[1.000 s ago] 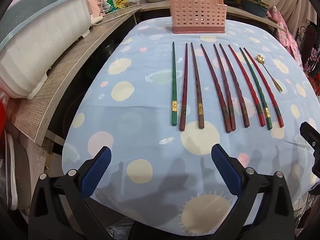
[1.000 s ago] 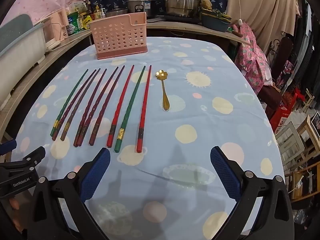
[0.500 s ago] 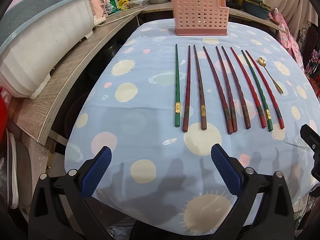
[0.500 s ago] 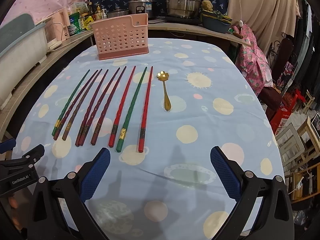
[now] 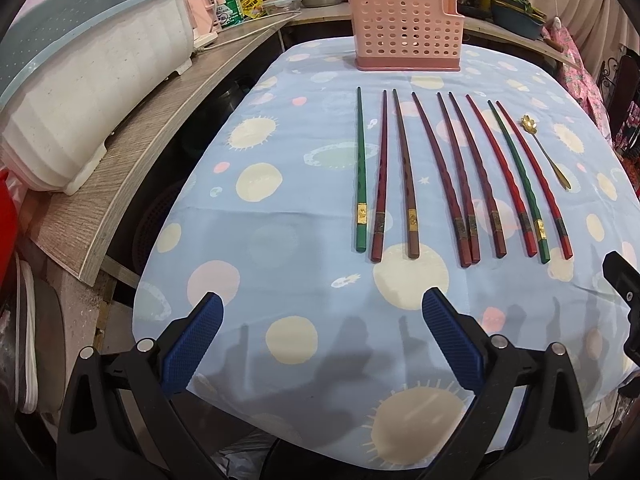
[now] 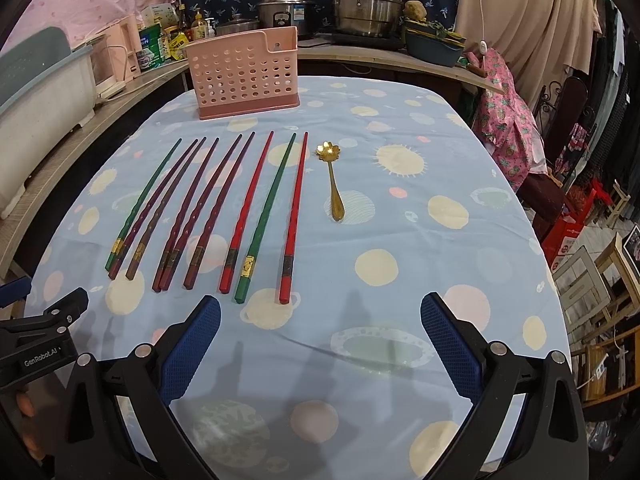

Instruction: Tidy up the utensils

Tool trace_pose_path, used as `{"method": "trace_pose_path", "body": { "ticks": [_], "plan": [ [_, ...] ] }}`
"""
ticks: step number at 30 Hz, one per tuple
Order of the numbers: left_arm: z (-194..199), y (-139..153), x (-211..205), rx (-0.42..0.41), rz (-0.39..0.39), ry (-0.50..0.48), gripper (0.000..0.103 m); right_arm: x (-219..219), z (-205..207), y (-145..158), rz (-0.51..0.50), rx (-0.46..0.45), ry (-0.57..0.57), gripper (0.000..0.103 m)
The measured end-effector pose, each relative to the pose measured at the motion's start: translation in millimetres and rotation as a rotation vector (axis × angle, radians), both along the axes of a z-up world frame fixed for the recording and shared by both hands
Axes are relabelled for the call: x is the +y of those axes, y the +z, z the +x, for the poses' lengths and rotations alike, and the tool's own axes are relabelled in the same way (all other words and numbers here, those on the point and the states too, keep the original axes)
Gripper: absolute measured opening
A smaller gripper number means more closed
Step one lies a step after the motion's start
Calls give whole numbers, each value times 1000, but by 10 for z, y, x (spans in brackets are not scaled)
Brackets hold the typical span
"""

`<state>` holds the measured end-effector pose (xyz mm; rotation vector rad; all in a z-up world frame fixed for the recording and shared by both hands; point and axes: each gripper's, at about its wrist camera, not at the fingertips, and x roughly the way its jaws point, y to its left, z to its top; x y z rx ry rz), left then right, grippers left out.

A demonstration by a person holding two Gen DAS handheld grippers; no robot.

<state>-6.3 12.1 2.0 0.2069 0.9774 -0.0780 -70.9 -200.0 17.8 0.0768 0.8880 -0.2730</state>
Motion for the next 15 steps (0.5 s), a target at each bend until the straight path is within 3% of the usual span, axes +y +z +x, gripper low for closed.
{"method": "trace_pose_path", "body": {
  "ticks": [15],
  "plan": [
    [4, -1, 24, 0, -7, 6, 95, 15, -2, 4, 2, -2, 0, 96]
  ]
}}
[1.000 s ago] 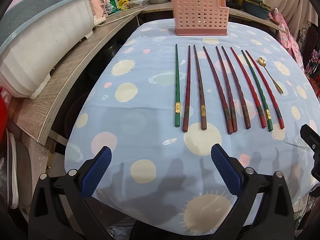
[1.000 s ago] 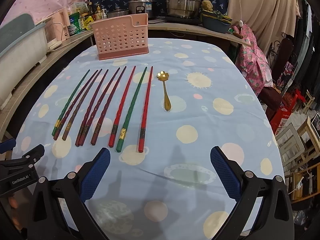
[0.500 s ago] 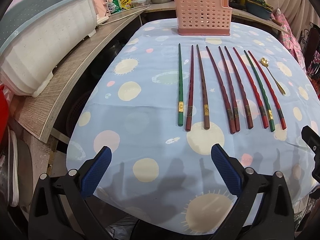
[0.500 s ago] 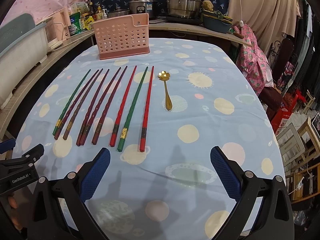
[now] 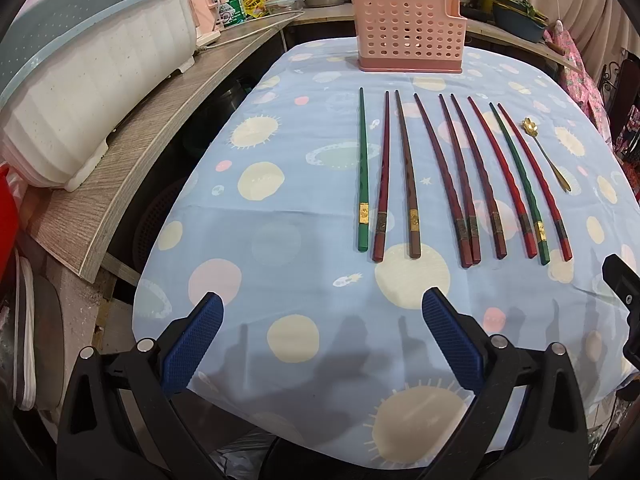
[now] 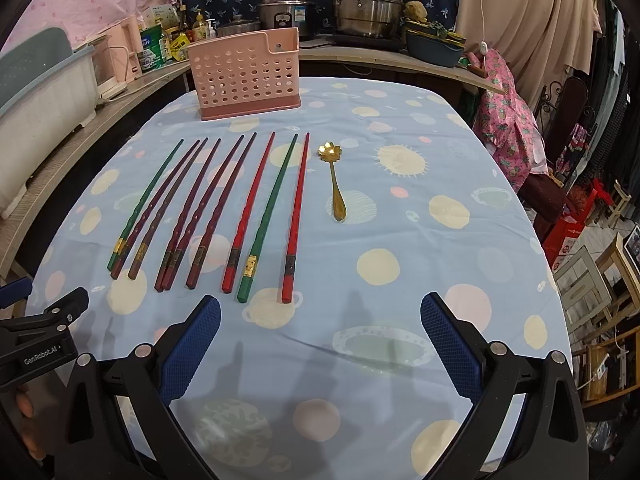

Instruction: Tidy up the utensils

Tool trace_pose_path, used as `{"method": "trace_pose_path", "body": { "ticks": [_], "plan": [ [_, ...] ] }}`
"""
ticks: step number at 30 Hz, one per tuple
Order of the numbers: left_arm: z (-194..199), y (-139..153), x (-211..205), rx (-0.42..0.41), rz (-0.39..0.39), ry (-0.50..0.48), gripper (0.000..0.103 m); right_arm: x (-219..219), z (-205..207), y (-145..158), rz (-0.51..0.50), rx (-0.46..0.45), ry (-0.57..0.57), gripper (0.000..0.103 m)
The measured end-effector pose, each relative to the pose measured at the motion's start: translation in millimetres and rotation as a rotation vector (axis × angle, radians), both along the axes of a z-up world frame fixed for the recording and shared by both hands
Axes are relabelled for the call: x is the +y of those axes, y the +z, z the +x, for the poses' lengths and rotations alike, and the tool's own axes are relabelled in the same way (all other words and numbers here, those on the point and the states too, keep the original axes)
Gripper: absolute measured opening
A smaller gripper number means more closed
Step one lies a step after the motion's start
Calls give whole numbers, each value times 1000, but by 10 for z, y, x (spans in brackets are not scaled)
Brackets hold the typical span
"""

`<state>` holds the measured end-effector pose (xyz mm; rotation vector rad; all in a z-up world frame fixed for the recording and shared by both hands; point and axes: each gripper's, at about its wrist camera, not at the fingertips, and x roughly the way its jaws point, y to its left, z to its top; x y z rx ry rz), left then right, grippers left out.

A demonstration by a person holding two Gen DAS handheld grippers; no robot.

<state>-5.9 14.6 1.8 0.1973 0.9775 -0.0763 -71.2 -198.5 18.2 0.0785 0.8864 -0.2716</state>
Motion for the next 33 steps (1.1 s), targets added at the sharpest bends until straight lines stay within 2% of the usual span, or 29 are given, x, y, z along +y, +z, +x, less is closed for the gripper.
{"method": "trace_pose_path", "body": {
  "ticks": [33],
  "plan": [
    [-5, 2, 14, -2, -2, -1, 95, 20, -3, 11, 3, -3, 1, 96]
  ]
}}
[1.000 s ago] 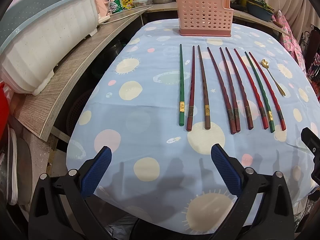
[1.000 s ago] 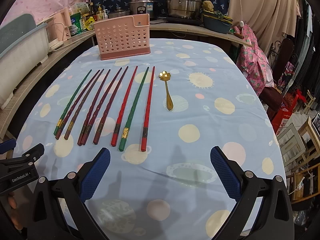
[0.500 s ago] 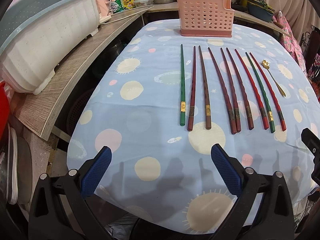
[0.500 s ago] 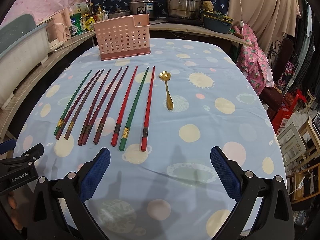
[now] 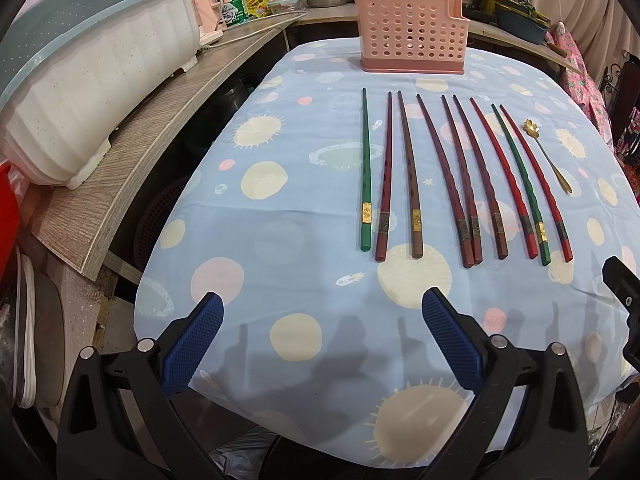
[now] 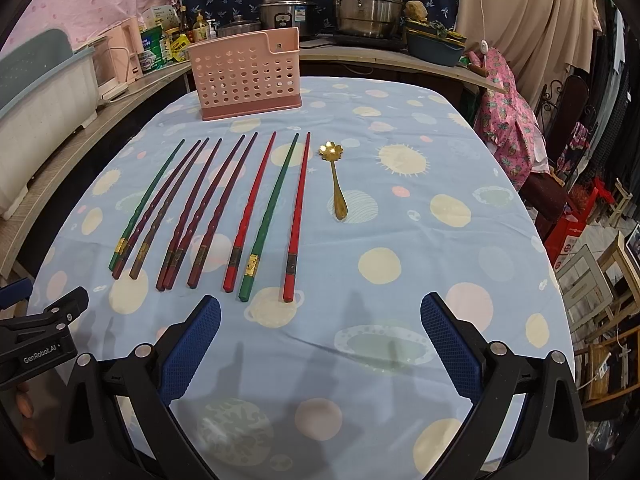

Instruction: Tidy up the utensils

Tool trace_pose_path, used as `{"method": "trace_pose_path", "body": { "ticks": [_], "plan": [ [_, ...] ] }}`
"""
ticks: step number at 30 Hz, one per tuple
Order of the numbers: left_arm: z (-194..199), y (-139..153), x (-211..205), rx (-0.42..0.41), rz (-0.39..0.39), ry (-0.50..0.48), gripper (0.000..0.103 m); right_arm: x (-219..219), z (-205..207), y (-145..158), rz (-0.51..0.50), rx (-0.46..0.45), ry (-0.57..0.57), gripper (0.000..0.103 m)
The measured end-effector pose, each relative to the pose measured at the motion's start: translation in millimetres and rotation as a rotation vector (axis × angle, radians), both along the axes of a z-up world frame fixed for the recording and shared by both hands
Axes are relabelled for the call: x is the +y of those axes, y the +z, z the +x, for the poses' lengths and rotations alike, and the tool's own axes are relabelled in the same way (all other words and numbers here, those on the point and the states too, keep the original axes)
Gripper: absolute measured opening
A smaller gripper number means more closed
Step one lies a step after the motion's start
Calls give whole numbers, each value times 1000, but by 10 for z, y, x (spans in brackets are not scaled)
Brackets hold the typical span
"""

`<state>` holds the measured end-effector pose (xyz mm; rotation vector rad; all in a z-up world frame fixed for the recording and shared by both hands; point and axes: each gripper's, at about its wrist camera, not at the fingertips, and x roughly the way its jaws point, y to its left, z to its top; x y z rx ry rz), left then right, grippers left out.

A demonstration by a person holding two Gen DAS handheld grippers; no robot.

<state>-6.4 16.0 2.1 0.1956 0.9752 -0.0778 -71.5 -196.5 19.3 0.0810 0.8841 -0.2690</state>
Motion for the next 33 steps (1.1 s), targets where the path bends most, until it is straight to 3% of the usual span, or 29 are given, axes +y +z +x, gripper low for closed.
{"method": "trace_pose_path", "body": {
  "ticks": [21, 33],
  "plan": [
    [52, 12, 50, 4, -8, 11, 95, -35, 11, 3, 2, -1, -5, 96],
    [528, -77, 180, 12, -62, 42, 95, -343, 353, -69, -16, -12, -31, 96]
  ]
}}
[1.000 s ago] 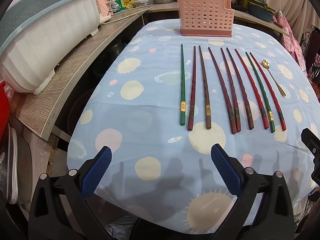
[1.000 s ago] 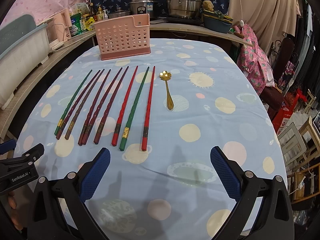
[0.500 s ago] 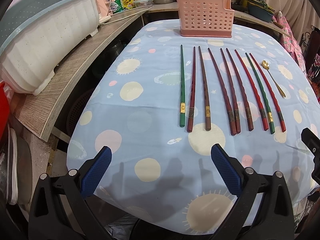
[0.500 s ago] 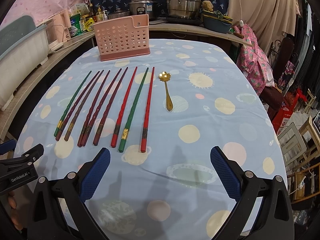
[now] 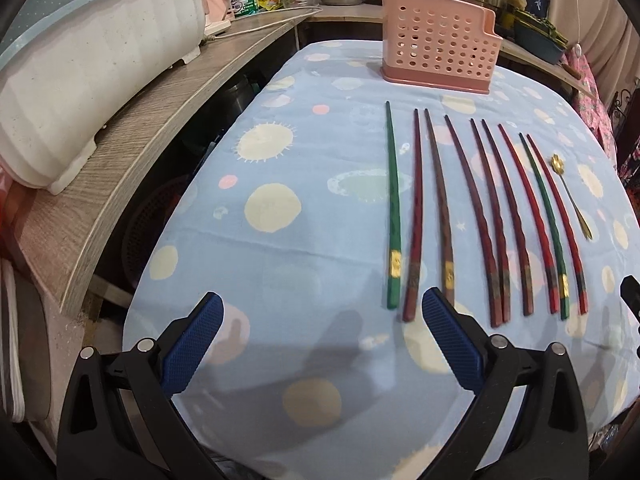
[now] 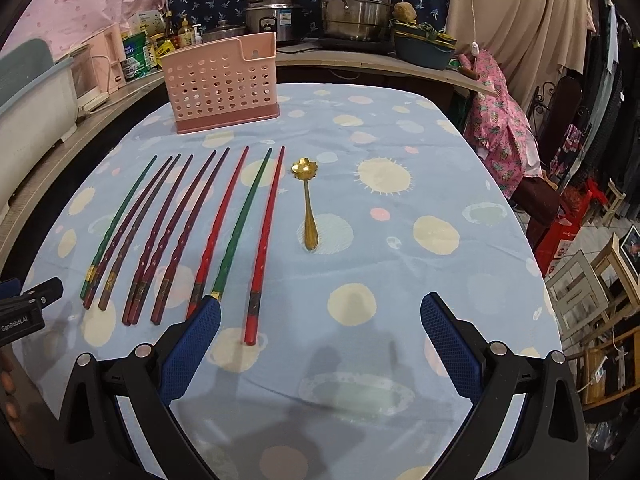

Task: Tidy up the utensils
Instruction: 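Grasp the green chopstick with the left tool while the right tool grasps the gold spoon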

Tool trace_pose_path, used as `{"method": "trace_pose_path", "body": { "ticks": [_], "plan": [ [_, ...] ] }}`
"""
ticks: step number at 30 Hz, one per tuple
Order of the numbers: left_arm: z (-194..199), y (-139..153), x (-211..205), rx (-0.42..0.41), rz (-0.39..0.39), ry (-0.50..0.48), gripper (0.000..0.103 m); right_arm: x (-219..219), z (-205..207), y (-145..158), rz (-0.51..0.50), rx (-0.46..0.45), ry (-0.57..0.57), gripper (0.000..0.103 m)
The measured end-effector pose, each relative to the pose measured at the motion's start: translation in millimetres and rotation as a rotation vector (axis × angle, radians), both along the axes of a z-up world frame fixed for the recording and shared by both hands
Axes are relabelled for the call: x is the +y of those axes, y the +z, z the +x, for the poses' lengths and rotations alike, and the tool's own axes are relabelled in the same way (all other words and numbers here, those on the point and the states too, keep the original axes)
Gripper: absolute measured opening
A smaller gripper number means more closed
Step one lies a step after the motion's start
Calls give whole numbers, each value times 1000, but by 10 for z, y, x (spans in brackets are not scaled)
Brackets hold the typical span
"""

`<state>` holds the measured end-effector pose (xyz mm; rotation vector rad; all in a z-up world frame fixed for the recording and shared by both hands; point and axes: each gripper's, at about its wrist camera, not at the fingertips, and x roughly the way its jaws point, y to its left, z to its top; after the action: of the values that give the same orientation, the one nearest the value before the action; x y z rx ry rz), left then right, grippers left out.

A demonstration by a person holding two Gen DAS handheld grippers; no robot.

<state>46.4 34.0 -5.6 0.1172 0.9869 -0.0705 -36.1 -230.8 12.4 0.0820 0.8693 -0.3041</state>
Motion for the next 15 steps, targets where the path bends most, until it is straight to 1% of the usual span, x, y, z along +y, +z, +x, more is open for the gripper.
{"method": "trace_pose_path", "body": {
  "ticks": [2, 5, 8, 9, 11, 15],
  "plan": [
    [100, -46, -11, 6, 0, -3, 95, -36, 81, -23, 8, -3, 4, 95],
    [228, -126, -42, 26, -14, -12, 90, -80, 224, -76, 7, 5, 9, 90],
    [316, -192, -90, 44, -20, -20, 89, -144, 354, -137, 10, 13, 3, 84],
    [332, -209, -109, 46, -17, -24, 88, -166, 376, -153, 14, 16, -1, 80],
    [366, -255, -137, 57, -15, -31, 87, -226, 449, -183, 31, 21, -11, 77],
    [420, -283, -139, 60, -22, -30, 87, -314, 590, -239, 62, 36, -13, 65]
  ]
}}
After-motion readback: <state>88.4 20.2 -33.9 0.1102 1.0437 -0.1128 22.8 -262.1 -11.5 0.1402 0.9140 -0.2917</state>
